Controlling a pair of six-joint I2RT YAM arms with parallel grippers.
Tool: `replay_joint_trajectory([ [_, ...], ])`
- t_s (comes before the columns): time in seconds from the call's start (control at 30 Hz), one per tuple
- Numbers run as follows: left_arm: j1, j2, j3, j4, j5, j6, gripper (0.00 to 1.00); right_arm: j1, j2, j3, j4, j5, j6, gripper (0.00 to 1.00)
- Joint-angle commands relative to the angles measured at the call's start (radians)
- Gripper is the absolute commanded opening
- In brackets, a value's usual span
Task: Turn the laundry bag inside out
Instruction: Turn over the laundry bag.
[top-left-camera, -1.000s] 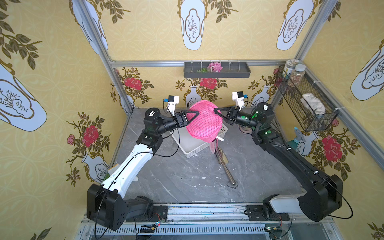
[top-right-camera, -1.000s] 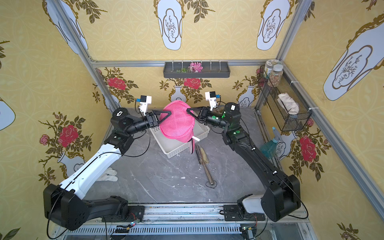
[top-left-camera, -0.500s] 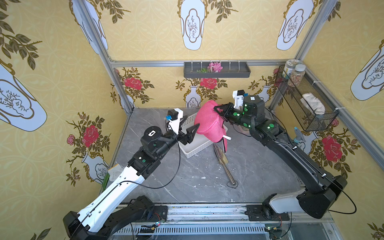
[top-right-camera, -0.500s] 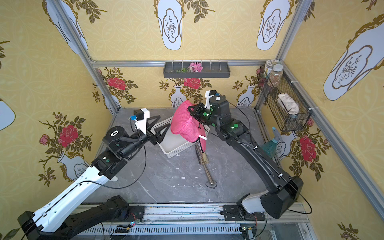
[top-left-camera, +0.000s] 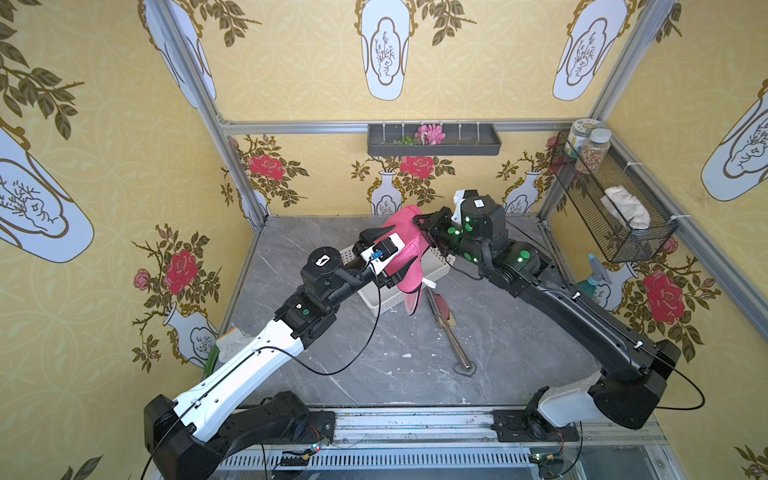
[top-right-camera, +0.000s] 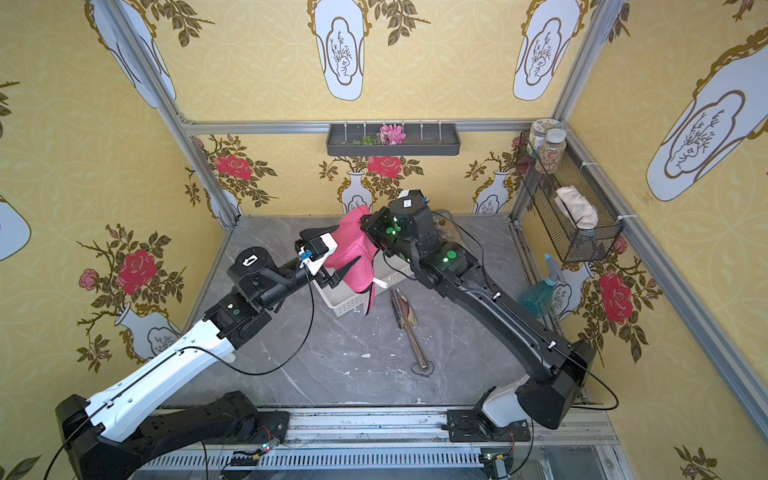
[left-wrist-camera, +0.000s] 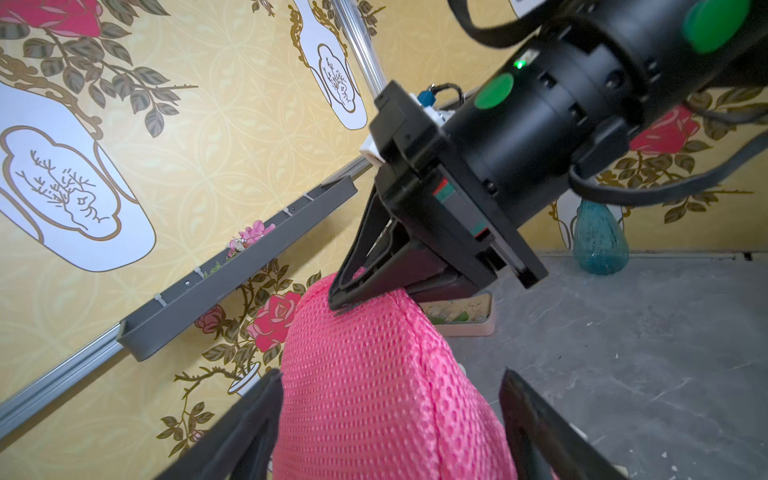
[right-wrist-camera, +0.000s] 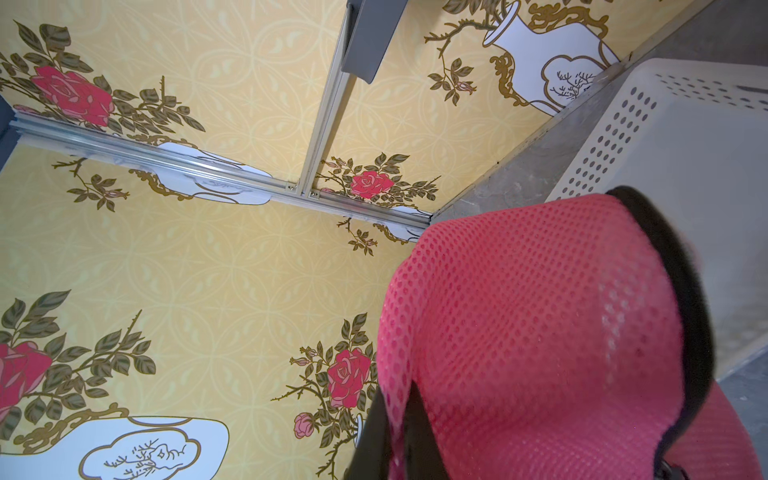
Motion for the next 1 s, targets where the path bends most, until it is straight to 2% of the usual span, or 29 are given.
replay_joint_trajectory([
  [0.0, 0.0, 0.019, 0.006, -0.03, -0.061, 0.091, 0.74, 0.014, -0.005, -0.002, 0.025, 0.048, 0.047, 0.0],
  [0.07, 0.0, 0.025, -0.001, -0.008, -0.108, 0.118, 0.6, 0.017, -0.006, -0.006, 0.032, 0.048, 0.047, 0.0],
  [0.13, 0.0, 0.03, -0.01, 0.019, -0.145, 0.145, 0.52, 0.022, -0.006, -0.008, 0.034, 0.048, 0.048, 0.0],
  [0.4, -0.001, 0.024, -0.024, 0.079, -0.142, 0.145, 0.52, 0.028, -0.033, -0.05, 0.087, 0.056, 0.022, 0.0],
  [0.43, 0.001, 0.021, -0.023, 0.079, -0.129, 0.145, 0.52, 0.023, -0.037, -0.059, 0.098, 0.05, -0.002, 0.05],
  [0.47, 0.001, 0.02, -0.019, 0.075, -0.119, 0.145, 0.52, 0.016, -0.047, -0.068, 0.108, 0.044, -0.038, 0.16],
  [0.5, 0.001, 0.018, -0.012, 0.069, -0.114, 0.194, 0.51, 0.01, -0.057, -0.07, 0.107, 0.04, -0.068, 0.22],
  [0.53, 0.003, 0.017, -0.001, 0.059, -0.109, 0.224, 0.0, 0.002, -0.07, -0.069, 0.091, 0.041, -0.117, 0.31],
  [0.67, 0.041, 0.015, 0.055, -0.019, -0.034, 0.134, 0.0, -0.066, -0.144, -0.078, -0.002, -0.016, -0.303, 0.64],
  [0.77, 0.093, 0.032, 0.119, -0.102, 0.041, 0.043, 0.0, -0.147, -0.22, -0.112, -0.081, -0.095, -0.481, 0.79],
  [0.8, 0.108, 0.035, 0.134, -0.12, 0.064, 0.015, 0.0, -0.17, -0.257, -0.145, -0.09, -0.127, -0.548, 0.82],
  [0.87, 0.135, 0.037, 0.152, -0.139, 0.109, -0.032, 0.0, -0.209, -0.321, -0.207, -0.124, -0.171, -0.66, 0.82],
  [0.9, 0.145, 0.037, 0.152, -0.138, 0.117, -0.048, 0.0, -0.225, -0.345, -0.23, -0.145, -0.193, -0.677, 0.82],
  [0.97, 0.156, 0.035, 0.152, -0.133, 0.111, -0.079, 0.0, -0.261, -0.378, -0.269, -0.144, -0.335, -0.676, 0.77],
])
